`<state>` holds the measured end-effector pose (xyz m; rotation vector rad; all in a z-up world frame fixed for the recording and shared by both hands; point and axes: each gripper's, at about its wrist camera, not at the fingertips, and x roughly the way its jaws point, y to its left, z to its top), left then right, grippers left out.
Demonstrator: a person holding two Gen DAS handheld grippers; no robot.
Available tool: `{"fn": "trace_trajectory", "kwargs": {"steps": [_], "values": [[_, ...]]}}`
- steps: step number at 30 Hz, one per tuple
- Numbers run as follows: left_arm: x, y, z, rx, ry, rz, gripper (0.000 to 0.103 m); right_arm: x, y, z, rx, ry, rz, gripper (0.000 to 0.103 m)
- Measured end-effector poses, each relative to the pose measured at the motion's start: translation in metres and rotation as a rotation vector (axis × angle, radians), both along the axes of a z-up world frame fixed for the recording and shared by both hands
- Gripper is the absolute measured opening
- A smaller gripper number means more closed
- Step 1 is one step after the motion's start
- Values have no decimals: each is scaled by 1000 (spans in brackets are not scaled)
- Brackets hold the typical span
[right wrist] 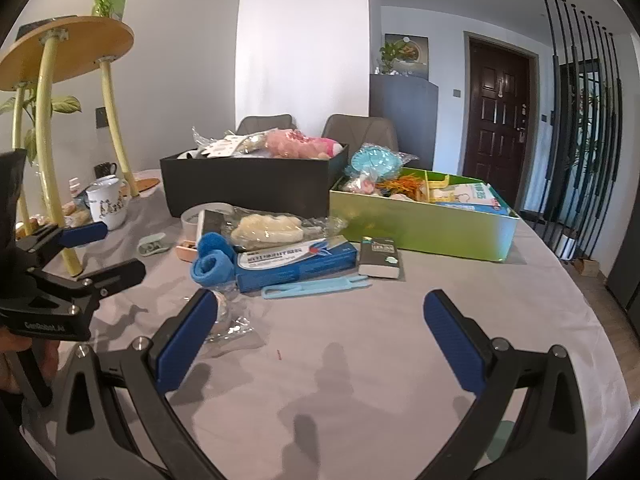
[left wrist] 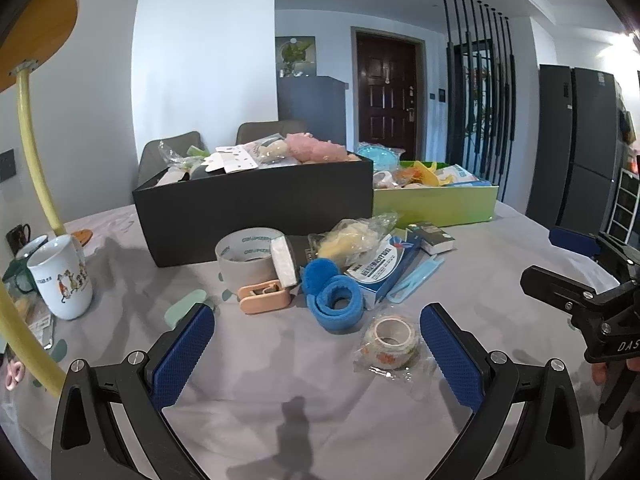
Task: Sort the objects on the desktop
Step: 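Move the left gripper toward the bagged clear tape roll on the table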
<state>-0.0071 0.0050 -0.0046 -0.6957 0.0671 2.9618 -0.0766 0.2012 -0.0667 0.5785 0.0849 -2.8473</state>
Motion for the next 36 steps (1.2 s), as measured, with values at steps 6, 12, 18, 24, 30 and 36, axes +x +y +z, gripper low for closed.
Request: {"fn": "trace_trajectory", "kwargs": {"steps": [6, 12, 18, 24, 30, 36], "values": [[1, 1, 1, 0, 4, -10, 103, 0, -1, 0, 5, 2, 5, 103], [2, 1, 1, 4, 0, -12, 103, -2, -4, -1, 3, -15, 46, 103], [-2, -2, 0, 13, -16, -6, 103, -2, -5, -1, -1, -18, 58, 103], [-3, -2, 0, 12, -17, -14, 103, -3, -6, -2, -4, -25, 75, 102], [-9, -1, -4, 22, -51, -33, 98, -8, -9, -5, -4, -61, 111, 91], [-12, 0, -6, 26, -70, -55, 92, -8, -13, -6, 2, -74, 151, 87]]}}
